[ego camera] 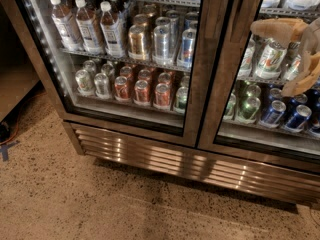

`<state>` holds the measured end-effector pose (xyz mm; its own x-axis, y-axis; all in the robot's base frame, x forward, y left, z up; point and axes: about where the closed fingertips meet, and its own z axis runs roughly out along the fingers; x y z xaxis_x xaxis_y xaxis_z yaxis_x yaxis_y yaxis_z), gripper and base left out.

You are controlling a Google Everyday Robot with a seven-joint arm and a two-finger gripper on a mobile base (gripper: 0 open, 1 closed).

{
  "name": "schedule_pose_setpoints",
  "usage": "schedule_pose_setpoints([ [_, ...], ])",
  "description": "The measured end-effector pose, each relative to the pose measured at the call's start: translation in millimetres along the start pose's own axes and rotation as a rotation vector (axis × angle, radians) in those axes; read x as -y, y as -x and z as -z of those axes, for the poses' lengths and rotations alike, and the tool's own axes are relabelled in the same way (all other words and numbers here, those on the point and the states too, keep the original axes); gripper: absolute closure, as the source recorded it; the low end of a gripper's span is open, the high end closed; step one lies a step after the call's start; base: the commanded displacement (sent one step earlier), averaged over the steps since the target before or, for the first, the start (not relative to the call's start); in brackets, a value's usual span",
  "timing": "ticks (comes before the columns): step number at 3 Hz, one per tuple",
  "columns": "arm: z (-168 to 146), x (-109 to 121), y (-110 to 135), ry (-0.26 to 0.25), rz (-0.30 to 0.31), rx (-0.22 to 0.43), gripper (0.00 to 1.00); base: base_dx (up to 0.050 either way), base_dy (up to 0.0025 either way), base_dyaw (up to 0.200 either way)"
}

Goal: Open left fridge door

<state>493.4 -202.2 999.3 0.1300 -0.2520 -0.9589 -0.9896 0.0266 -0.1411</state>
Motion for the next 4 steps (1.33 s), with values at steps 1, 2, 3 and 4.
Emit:
schedule_pose_setpoints([
  [1, 8.2, 6.2, 22.7, -0.043, 0.033, -0.003, 0.00, 0.000, 0.00000, 0.000],
  [2, 8.2, 6.3, 22.7, -0.043, 0.033, -0.003, 0.00, 0.000, 0.00000, 0.000],
  [3, 11.6, 10.6, 22.3, -0.110, 0.033, 0.009, 0.00, 0.000, 0.00000, 0.000],
  [4, 16.1, 13.6, 20.7, -0.184, 0.033, 0.024, 0.00, 0.000, 0.00000, 0.000],
])
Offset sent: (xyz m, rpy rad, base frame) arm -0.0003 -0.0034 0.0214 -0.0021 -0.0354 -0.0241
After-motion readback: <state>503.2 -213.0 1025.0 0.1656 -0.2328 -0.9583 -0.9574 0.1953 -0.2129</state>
